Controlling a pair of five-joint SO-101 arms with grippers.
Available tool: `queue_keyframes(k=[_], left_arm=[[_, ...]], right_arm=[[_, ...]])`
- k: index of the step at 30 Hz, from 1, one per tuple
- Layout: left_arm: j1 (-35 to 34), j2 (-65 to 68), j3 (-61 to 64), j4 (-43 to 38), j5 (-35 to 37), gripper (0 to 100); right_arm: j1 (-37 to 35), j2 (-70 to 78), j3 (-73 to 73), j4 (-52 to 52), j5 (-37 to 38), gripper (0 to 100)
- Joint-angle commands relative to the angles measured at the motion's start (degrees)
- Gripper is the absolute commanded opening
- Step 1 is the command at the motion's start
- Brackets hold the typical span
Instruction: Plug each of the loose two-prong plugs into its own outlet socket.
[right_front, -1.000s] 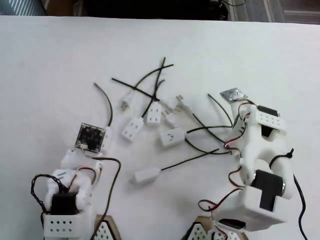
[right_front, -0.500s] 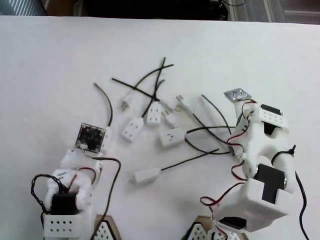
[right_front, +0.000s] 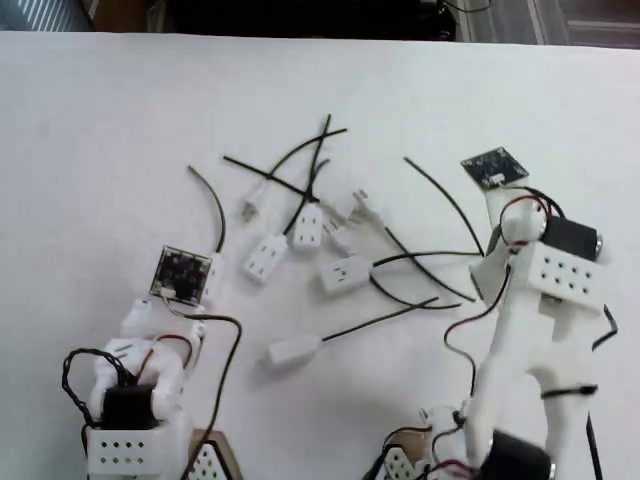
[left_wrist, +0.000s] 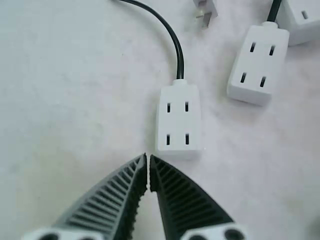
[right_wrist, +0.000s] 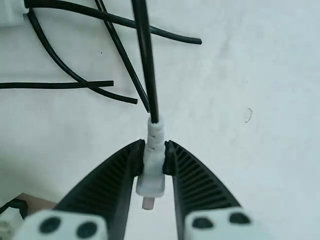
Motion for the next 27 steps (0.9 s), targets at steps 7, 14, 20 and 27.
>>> queue_keyframes(k=[7,14,20,27], left_arm=[[0.57,-0.31,-0.79,-11.87,0.0,4],[0.75,-0.31,-0.88,-26.99,0.18,3],[2.07,-0.31,-0.88,-37.36,5.1,4],[7.08,-0.31,-0.88,-41.05,8.7,4]], right_arm=[[-11.3,-20.35,5.27,1.27,-11.16,1.8],[-28.53,-33.63,15.65,-11.56,-34.73,1.8],[-40.92,-39.78,27.08,-26.95,-48.44,1.8],[-52.09,-44.79,37.54,-37.32,-53.1,1.8]])
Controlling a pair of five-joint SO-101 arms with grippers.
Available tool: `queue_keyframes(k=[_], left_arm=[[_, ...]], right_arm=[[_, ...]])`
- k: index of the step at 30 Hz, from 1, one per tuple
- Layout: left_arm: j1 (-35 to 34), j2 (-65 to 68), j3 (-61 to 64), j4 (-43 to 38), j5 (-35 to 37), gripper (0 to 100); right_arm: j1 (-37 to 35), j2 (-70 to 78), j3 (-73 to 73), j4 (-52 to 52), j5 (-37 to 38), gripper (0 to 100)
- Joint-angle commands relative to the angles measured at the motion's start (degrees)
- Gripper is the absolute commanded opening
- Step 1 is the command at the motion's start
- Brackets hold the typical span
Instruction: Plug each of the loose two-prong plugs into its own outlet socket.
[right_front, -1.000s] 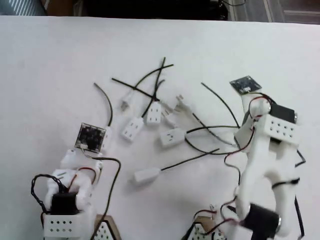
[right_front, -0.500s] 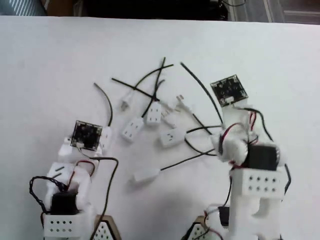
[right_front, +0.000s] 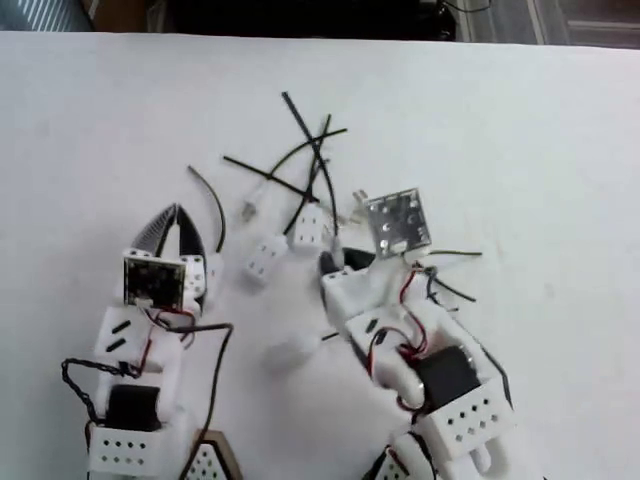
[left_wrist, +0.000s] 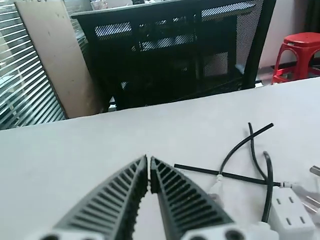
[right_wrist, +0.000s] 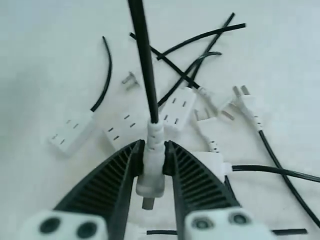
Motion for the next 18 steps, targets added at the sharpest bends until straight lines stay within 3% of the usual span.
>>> queue_keyframes(k=[1,7,11,18], left_arm=[[3.03,-0.31,-0.97,-2.02,0.88,4],[9.54,-0.31,-5.45,2.99,0.79,4],[14.29,-0.31,-11.16,10.55,0.44,4],[24.13,-0.4,-16.18,18.37,-9.67,4]], right_arm=[[-4.88,-3.38,2.2,-3.56,-0.88,1.8],[-13.93,-10.15,6.51,-3.12,-0.62,1.8],[-15.78,-14.99,7.03,-0.75,-0.62,1.7],[-15.87,-16.92,7.3,0.75,-0.53,1.7]])
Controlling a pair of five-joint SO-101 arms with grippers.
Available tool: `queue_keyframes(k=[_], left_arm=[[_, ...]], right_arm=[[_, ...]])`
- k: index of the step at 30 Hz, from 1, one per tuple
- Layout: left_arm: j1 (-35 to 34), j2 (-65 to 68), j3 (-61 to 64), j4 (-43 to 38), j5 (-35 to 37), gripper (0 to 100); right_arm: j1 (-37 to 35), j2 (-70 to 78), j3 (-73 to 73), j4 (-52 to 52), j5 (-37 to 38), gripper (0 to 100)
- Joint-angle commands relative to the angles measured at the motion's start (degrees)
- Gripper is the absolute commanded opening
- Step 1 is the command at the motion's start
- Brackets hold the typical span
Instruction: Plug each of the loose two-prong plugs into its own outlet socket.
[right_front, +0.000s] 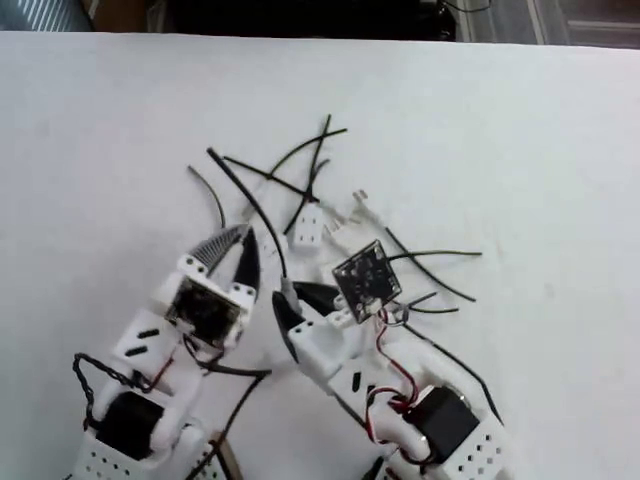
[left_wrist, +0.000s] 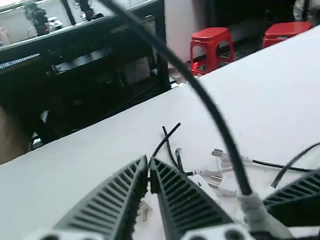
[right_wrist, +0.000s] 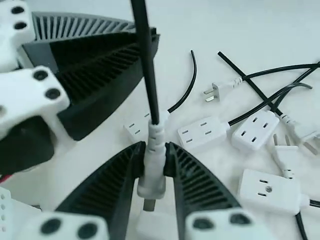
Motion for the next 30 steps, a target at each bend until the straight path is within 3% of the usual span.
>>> queue_keyframes(k=[1,8,15,21,25,30], left_arm=[[4.53,-0.4,-3.52,2.02,-4.48,4],[9.54,-0.4,-3.52,2.02,-10.11,4],[14.37,-0.4,-3.78,2.11,-10.73,4],[16.75,-0.4,-7.47,8.79,-10.81,4],[14.64,-0.4,-8.79,11.34,-10.81,4],[5.41,-0.31,-8.09,16.0,-10.55,4]], right_arm=[[-0.48,-0.84,-0.26,0.4,-0.09,1.7],[-1.01,-0.84,1.49,0.13,2.29,1.7],[-1.98,-0.84,1.67,0.31,2.55,1.7],[-1.89,-1.01,2.11,0.22,2.55,1.7],[0.22,-0.84,2.11,0.13,2.37,1.7],[9.01,-0.84,2.11,-0.04,2.02,1.7]])
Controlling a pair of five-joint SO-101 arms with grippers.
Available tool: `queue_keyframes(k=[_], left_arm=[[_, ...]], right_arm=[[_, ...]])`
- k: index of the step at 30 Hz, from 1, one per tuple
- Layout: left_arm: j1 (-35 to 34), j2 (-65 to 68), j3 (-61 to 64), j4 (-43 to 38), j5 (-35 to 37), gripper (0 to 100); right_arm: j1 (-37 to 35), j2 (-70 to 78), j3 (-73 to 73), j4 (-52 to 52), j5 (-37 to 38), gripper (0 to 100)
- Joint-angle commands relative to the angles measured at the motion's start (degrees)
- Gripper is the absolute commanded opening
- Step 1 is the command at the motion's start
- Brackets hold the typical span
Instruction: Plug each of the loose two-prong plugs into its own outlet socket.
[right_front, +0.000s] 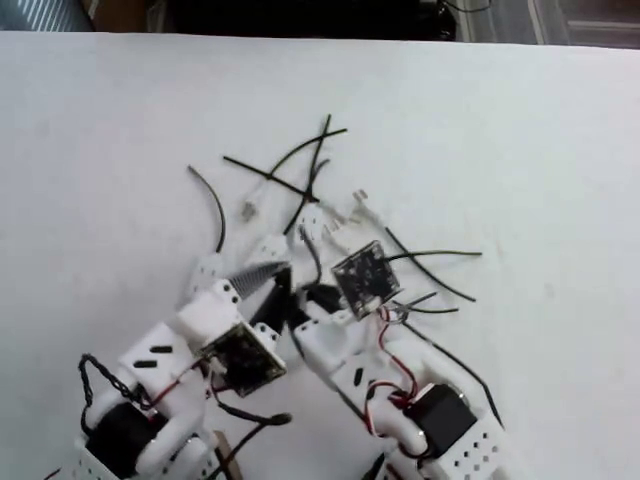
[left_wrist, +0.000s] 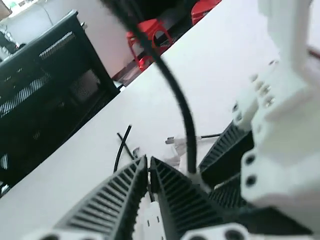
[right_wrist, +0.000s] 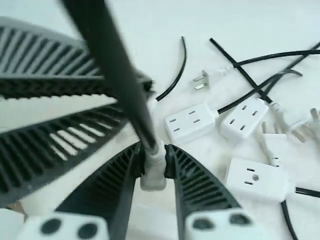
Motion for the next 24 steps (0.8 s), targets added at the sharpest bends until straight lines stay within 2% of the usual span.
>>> queue_keyframes(k=[1,5,8,10,14,17,24], left_arm=[[-7.16,0.31,-1.67,3.6,-0.18,4],[-10.95,0.4,-1.58,9.67,-0.44,7],[-9.01,0.48,-1.67,16.79,-4.31,18],[-7.43,0.48,-1.85,20.22,-6.07,21],[-6.55,0.57,-0.79,20.57,-9.41,21],[-6.55,2.15,-0.44,20.57,-12.31,21],[-6.37,19.65,-0.88,14.59,-15.65,21]], right_arm=[[7.34,-0.48,-0.53,-0.31,-0.53,1.7],[16.75,-0.4,-0.35,-3.47,-5.36,1.7],[23.08,-0.4,1.76,-8.92,-7.47,1.7],[25.89,-0.4,4.31,-13.76,-8.09,1.7],[28.62,-0.4,7.56,-20.44,-8.26,1.7],[28.7,-0.4,7.91,-20.79,-8.26,1.7],[28.7,-0.4,8.0,-20.62,-8.09,1.7]])
